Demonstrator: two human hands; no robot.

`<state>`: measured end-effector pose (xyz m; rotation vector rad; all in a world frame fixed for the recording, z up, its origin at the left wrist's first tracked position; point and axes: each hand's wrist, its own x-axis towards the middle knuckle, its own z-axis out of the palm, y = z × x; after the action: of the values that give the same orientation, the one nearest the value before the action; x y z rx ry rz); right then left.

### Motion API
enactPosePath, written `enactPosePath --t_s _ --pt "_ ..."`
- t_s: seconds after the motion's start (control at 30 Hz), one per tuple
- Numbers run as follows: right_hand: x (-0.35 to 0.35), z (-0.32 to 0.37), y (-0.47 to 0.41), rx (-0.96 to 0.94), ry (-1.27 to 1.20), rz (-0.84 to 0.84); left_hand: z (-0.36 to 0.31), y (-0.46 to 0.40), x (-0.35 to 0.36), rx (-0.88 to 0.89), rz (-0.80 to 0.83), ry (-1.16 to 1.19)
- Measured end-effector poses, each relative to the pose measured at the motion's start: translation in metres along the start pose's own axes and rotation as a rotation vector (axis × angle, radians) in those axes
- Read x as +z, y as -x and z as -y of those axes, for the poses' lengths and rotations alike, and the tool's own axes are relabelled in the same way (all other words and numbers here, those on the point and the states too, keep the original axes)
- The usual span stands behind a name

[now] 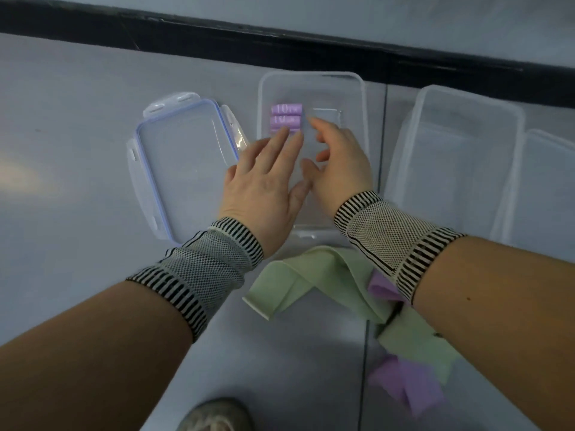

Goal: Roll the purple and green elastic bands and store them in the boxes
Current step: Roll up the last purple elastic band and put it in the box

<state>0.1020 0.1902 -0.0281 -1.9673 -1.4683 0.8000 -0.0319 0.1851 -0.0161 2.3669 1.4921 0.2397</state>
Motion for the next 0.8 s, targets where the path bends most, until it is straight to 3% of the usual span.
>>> enactPosePath --t_s 0.2,0.5,0.8 --pt "-0.046 -0.019 0.077 -0.031 0.025 -0.085 -0.036 0.059 0.002 0.023 0.059 -0.004" --pt "-0.126 -0.061 0.203 0.130 0.219 -0.018 -0.094 0.144 0.013 0.133 0.257 -0.100" --pt "-0.093 -0.102 0.204 0.215 0.280 -0.053 -0.105 0.143 0.043 0.046 0.296 -0.083"
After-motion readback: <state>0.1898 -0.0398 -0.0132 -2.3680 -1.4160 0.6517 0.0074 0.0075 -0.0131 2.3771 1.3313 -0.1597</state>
